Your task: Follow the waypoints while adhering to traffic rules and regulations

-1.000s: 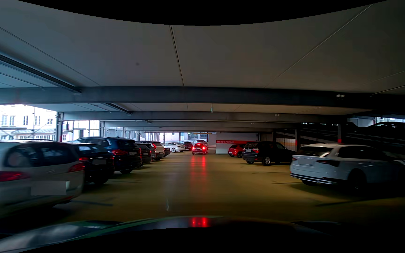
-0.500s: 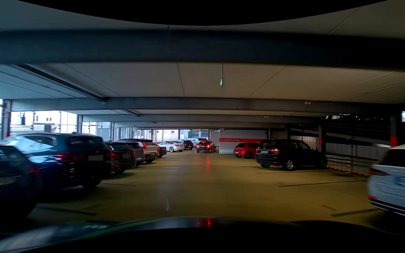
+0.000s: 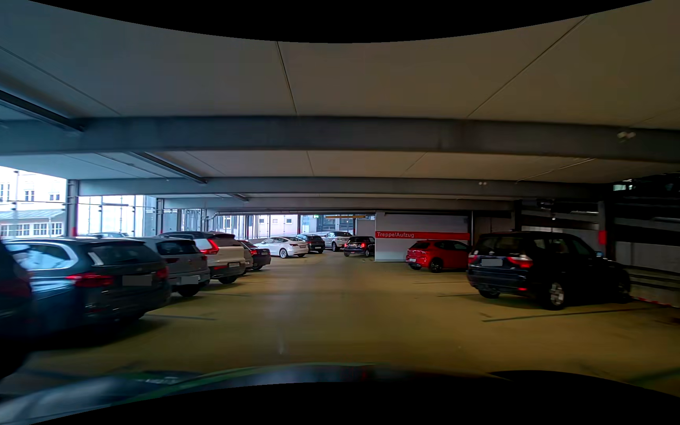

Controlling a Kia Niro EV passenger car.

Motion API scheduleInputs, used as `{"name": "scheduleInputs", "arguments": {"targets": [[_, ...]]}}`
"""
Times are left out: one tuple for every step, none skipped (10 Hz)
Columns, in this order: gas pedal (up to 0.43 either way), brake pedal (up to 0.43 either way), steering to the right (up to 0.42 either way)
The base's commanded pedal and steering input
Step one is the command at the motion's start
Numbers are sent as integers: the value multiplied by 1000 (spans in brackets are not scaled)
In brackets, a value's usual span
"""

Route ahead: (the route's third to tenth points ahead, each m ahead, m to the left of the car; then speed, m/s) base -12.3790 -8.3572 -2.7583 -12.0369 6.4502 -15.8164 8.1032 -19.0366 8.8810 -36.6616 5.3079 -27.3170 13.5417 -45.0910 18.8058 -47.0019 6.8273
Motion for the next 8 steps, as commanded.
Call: {"name": "scheduleInputs", "arguments": {"targets": [[0,85,-10],[0,116,-10],[0,140,-10],[0,171,-11],[0,195,-11],[0,207,-11],[0,220,-10],[0,220,-10]]}}
